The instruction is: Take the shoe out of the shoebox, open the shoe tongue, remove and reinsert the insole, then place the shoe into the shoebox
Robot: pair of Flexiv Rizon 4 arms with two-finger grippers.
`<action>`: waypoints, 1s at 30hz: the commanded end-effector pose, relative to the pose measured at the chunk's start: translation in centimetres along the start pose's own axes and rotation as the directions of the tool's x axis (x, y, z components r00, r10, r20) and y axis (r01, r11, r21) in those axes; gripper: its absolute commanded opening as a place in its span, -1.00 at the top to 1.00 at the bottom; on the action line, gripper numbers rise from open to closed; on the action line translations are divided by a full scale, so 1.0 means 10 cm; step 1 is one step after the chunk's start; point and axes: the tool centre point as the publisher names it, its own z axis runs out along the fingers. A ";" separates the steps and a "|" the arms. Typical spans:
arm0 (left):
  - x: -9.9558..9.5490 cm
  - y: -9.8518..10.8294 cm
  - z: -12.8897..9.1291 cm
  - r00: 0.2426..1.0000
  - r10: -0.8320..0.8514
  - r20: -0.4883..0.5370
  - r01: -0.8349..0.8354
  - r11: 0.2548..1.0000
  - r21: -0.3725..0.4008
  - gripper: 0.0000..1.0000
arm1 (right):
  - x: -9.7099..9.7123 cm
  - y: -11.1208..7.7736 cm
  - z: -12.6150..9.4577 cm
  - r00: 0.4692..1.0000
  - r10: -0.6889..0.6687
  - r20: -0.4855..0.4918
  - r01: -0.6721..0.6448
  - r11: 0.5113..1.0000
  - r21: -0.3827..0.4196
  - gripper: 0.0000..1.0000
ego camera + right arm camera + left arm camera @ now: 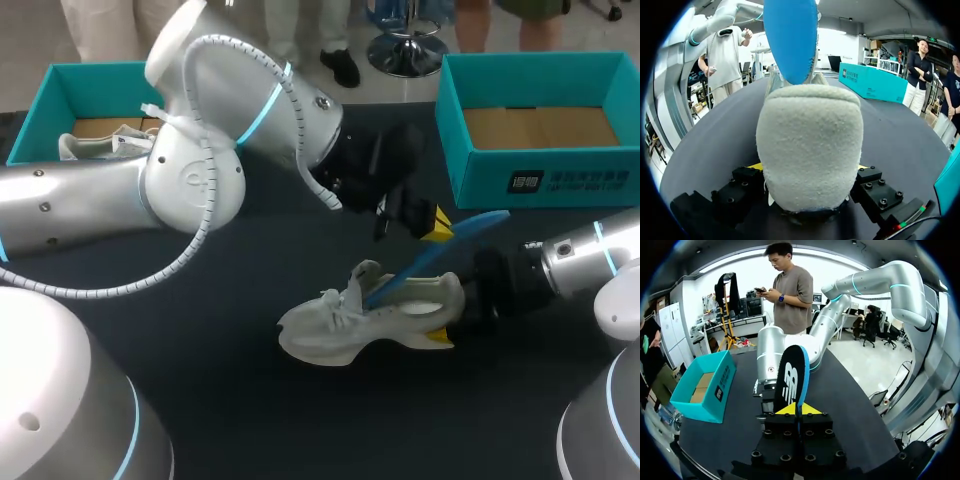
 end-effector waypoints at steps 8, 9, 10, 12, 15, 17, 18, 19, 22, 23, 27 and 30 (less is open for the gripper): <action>0.01 0.01 -0.01 1.000 0.001 0.000 -0.001 1.000 0.002 1.00 | 0.01 0.01 0.00 1.000 0.000 0.002 0.000 1.000 0.004 1.00; 0.01 0.01 -0.01 1.000 0.001 0.000 -0.001 1.000 0.002 1.00 | 0.01 0.01 0.00 1.000 0.000 0.002 0.000 1.000 0.004 1.00; 0.01 0.01 -0.01 1.000 0.001 0.000 -0.001 1.000 0.002 1.00 | 0.01 0.01 0.00 1.000 0.000 0.002 0.000 1.000 0.004 1.00; 0.01 0.01 -0.01 1.000 0.001 0.000 -0.001 1.000 0.002 1.00 | 0.01 0.01 0.00 1.000 0.000 0.002 0.000 1.000 0.004 1.00; 0.05 -0.08 -0.02 1.000 -0.009 -0.005 0.009 1.000 0.010 1.00 | 0.01 0.01 0.00 1.000 0.000 0.002 0.000 1.000 0.004 1.00; 0.09 -0.16 -0.04 1.000 -0.026 -0.013 0.026 0.999 0.024 1.00 | 0.01 0.01 0.00 1.000 0.000 0.002 0.000 1.000 0.004 1.00; 0.11 -0.19 -0.04 0.999 -0.033 -0.018 0.034 0.999 0.025 1.00 | 0.01 0.01 0.00 1.000 0.000 0.002 0.000 1.000 0.004 1.00; 0.13 -0.22 -0.04 0.999 -0.032 -0.020 0.033 0.999 0.027 1.00 | 0.01 0.01 0.00 1.000 0.000 0.002 0.000 1.000 0.004 1.00; 0.18 -0.32 -0.06 0.997 -0.061 -0.051 0.063 0.997 0.042 1.00 | 0.01 0.01 0.00 1.000 0.000 0.002 0.000 1.000 0.004 1.00; 0.20 -0.35 -0.08 0.994 -0.082 -0.073 0.086 0.994 0.063 1.00 | 0.01 0.01 0.00 1.000 0.000 0.002 0.000 1.000 0.004 1.00; 0.24 -0.48 -0.19 0.983 -0.137 -0.118 0.151 0.981 0.120 1.00 | 0.01 0.01 0.00 1.000 0.000 0.002 0.000 1.000 0.004 1.00; 0.26 -0.57 -0.30 0.972 -0.179 -0.152 0.203 0.965 0.164 1.00 | 0.01 0.01 0.00 1.000 0.000 0.002 0.000 1.000 0.004 1.00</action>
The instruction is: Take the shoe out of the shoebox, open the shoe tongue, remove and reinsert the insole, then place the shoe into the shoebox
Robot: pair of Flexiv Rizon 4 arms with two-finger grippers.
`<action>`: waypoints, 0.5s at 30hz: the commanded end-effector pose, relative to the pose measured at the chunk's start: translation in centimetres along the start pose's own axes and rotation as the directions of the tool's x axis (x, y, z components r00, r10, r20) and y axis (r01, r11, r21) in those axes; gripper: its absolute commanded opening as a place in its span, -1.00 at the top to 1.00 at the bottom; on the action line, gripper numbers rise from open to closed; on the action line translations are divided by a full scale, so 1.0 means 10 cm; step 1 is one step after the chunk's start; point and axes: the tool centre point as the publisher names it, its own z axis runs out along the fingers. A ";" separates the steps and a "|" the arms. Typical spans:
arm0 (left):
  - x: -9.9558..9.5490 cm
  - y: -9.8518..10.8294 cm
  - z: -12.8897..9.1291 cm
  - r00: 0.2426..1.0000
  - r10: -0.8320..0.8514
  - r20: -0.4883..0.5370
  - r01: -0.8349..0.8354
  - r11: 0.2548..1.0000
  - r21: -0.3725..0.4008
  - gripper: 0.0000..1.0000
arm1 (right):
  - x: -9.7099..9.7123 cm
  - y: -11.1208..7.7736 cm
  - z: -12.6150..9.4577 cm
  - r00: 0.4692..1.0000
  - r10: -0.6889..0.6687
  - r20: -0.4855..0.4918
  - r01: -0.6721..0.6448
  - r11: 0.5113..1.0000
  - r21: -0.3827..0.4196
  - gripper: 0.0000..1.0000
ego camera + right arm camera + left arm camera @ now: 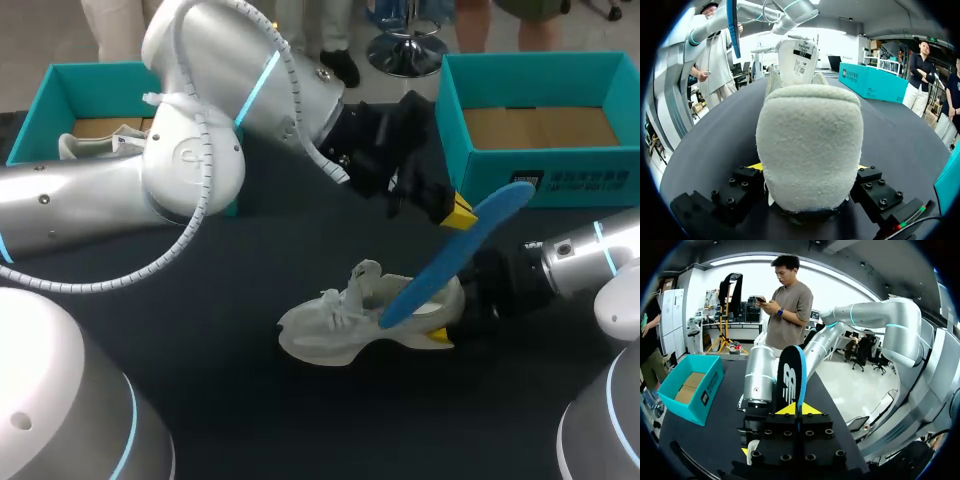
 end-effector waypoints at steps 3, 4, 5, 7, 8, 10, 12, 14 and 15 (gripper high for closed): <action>0.09 -0.10 -0.22 0.999 -0.034 -0.037 0.037 0.996 0.085 1.00 | 0.01 0.01 0.00 1.000 0.000 0.002 0.000 1.000 0.004 1.00; 0.11 -0.13 -0.24 0.998 -0.037 -0.042 0.041 0.995 0.094 1.00 | 0.01 0.01 0.00 1.000 0.000 0.002 0.000 1.000 0.004 1.00; 0.13 -0.15 -0.27 0.998 -0.038 -0.049 0.044 0.993 0.113 1.00 | 0.01 0.01 0.00 1.000 0.000 0.002 0.000 1.000 0.004 1.00; 0.17 -0.21 -0.32 0.996 -0.051 -0.072 0.061 0.986 0.152 1.00 | 0.01 0.01 0.00 1.000 0.000 0.002 0.000 1.000 0.004 1.00; 0.19 -0.24 -0.35 0.996 -0.049 -0.078 0.062 0.983 0.174 1.00 | 0.01 0.01 0.00 1.000 0.000 0.002 0.000 1.000 0.004 1.00; 0.22 -0.31 -0.42 0.993 -0.051 -0.105 0.073 0.973 0.220 1.00 | 0.01 0.01 0.00 1.000 0.000 0.002 0.000 1.000 0.004 1.00; 0.25 -0.38 -0.48 0.991 -0.048 -0.121 0.078 0.963 0.257 1.00 | 0.01 0.01 0.00 1.000 0.000 0.002 0.000 1.000 0.004 1.00; 0.29 -0.43 -0.53 0.989 -0.048 -0.137 0.087 0.952 0.293 1.00 | 0.01 0.01 0.00 1.000 0.000 0.002 0.000 1.000 0.004 1.00; 0.31 -0.46 -0.56 0.989 -0.048 -0.140 0.089 0.948 0.304 1.00 | 0.01 0.01 0.00 1.000 0.000 0.002 0.000 1.000 0.004 1.00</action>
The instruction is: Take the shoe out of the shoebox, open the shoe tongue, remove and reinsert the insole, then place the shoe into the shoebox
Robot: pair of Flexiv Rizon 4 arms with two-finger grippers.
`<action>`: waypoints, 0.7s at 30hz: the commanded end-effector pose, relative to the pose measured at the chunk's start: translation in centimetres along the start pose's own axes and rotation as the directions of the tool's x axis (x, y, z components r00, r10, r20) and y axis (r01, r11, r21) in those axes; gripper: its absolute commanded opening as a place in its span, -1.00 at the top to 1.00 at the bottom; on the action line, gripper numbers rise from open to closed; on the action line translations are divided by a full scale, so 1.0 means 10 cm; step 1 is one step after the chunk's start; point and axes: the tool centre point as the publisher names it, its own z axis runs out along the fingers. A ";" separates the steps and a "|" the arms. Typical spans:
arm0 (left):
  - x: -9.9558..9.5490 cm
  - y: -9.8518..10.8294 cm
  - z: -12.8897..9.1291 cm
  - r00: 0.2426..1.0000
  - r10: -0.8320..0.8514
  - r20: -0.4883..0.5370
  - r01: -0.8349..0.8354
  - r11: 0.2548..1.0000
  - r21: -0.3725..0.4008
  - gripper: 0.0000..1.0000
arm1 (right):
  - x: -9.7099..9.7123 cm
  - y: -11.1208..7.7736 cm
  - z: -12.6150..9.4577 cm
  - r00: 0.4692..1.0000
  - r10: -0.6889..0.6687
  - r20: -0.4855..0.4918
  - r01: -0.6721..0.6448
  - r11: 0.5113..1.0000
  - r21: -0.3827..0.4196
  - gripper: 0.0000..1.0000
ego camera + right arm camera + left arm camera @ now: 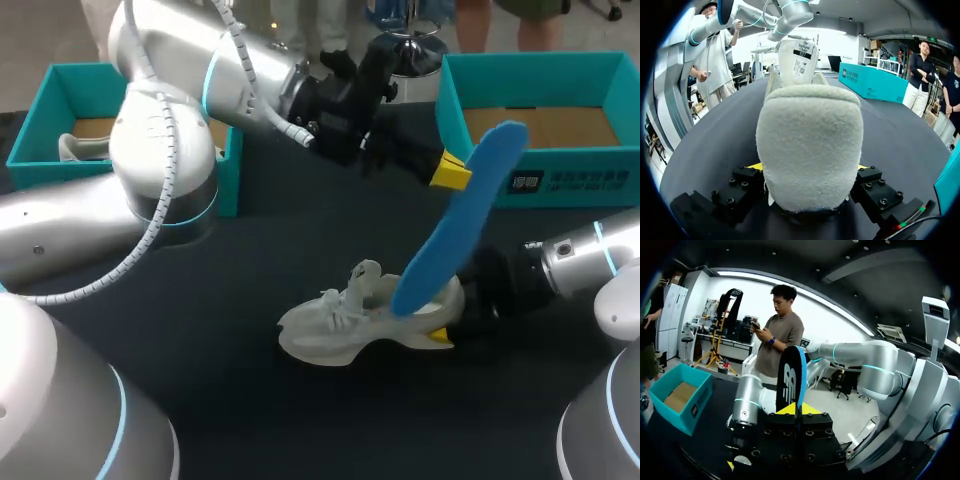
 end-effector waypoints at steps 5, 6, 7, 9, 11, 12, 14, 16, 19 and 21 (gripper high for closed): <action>0.18 -0.11 -0.20 0.999 0.025 -0.024 -0.022 0.992 0.125 1.00 | 0.01 0.01 0.00 1.000 0.000 0.002 0.000 1.000 0.004 1.00; 0.20 -0.14 -0.23 0.999 0.021 -0.035 -0.016 0.990 0.143 1.00 | 0.01 0.01 0.00 1.000 0.000 0.002 0.000 1.000 0.004 1.00; 0.22 -0.17 -0.25 0.999 0.024 -0.037 -0.018 0.988 0.155 1.00 | 0.01 0.01 0.00 1.000 0.000 0.002 0.000 1.000 0.004 1.00; 0.27 -0.24 -0.31 0.998 0.014 -0.058 -0.001 0.979 0.202 1.00 | 0.01 0.01 0.00 1.000 0.000 0.002 0.000 1.000 0.004 1.00; 0.32 -0.29 -0.37 0.998 0.015 -0.069 0.001 0.973 0.230 1.00 | 0.01 0.01 0.00 1.000 0.000 0.002 0.000 1.000 0.004 1.00; 0.35 -0.32 -0.40 0.996 0.013 -0.085 0.008 0.970 0.244 1.00 | 0.01 0.01 0.00 1.000 0.000 0.002 0.000 1.000 0.004 1.00; 0.40 -0.37 -0.44 0.994 0.017 -0.103 0.010 0.966 0.260 1.00 | 0.01 0.01 0.00 1.000 0.000 0.002 0.000 1.000 0.004 1.00; 0.43 -0.40 -0.47 0.993 0.015 -0.114 0.017 0.962 0.274 1.00 | 0.01 0.01 0.00 1.000 0.000 0.002 0.000 1.000 0.004 1.00; 0.52 -0.47 -0.55 0.988 0.008 -0.153 0.041 0.950 0.311 1.00 | 0.01 0.01 0.00 1.000 0.000 0.002 0.000 1.000 0.004 1.00; 0.57 -0.51 -0.61 0.986 0.010 -0.165 0.046 0.943 0.330 1.00 | 0.01 0.01 0.00 1.000 0.000 0.002 0.000 1.000 0.004 1.00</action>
